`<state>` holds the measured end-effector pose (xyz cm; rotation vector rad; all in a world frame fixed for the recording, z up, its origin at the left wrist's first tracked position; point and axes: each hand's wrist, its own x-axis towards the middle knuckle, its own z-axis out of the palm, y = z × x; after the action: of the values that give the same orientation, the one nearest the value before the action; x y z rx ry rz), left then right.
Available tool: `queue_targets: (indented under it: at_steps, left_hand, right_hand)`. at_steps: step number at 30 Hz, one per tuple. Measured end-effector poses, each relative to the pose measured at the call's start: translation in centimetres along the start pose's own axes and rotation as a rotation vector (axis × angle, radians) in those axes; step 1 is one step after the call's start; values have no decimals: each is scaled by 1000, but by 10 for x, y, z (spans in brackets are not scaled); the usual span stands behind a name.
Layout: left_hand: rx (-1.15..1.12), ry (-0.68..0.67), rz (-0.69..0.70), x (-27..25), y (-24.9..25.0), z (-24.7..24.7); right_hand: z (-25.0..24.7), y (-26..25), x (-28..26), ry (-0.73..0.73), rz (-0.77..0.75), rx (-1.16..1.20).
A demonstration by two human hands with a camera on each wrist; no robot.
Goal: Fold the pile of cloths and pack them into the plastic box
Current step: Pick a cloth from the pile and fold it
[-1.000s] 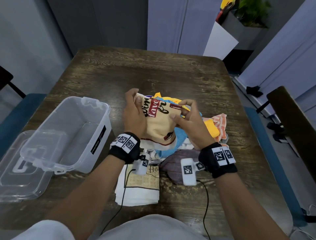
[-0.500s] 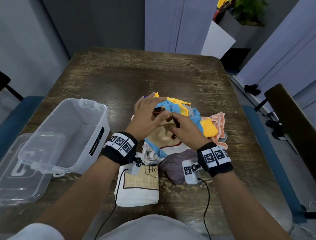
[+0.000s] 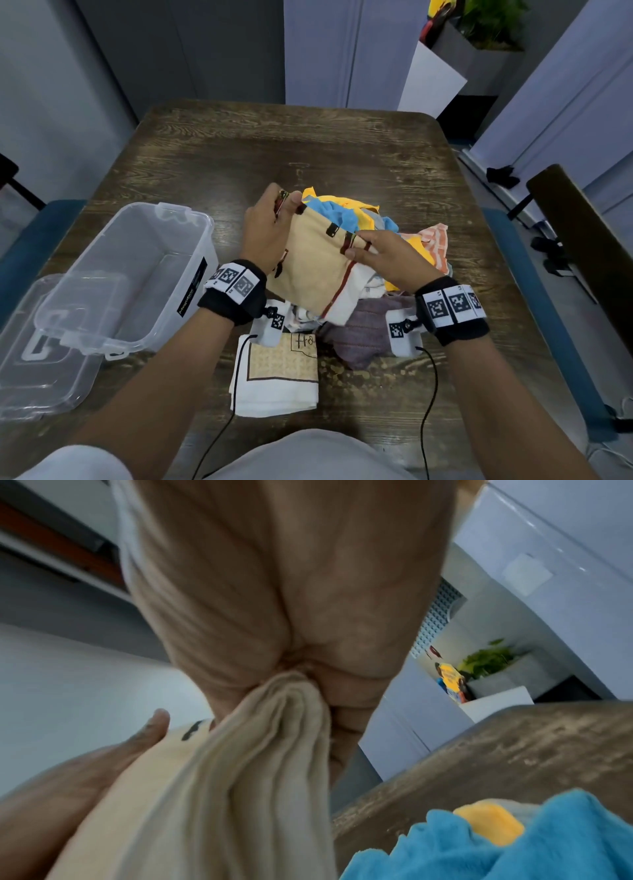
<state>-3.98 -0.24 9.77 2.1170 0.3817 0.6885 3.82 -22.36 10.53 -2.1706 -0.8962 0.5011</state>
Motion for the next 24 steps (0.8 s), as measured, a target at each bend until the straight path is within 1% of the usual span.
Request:
queue_targets:
  at_steps: [3,4,6,7,8,9,10,12,14,15,16,17,20,24]
  left_hand:
    - [-37,28,-125,0,-10,4]
    - [-71,43,-185,0,-12,6]
    - [-122,62,-296,-2,-13,10]
    - [-135,76,-334,-3,-14,12]
    - [-156,91,-354,-4,-16,13]
    - [-176,97,-365,-5,-19,14]
    - [-187,98,-372,-6,-22,14]
    - [-165,72,-385,-9,-29,13]
    - [-5,15,-366,-15,-35,10]
    - [97,-19,-351,-19,-36,9]
    - [166,-47,-336,-23,-37,9]
    - [186,-70,-334,-28,-38,7]
    - [143,-131,-397,-39,-47,3]
    - [-161,-289,-683,-63,-70,-1]
  right_hand:
    - [11,6,1,106,-23,137]
    - [17,7,1,166,-20,246]
    - [31,10,1,280,57,597]
    - [40,10,2,300,114,787]
    - [51,12,2,306,162,923]
    - [61,14,3,318,199,972]
    - [70,15,4,348,228,950]
    - [81,18,5,479,251,797]
    - [80,19,8,609,260,651]
    - [79,18,11,644,261,608]
    - [78,17,12,657,257,576]
    - [77,16,13,659,249,543]
    - [82,12,12,612,254,436]
    - [98,18,10,553,325,414]
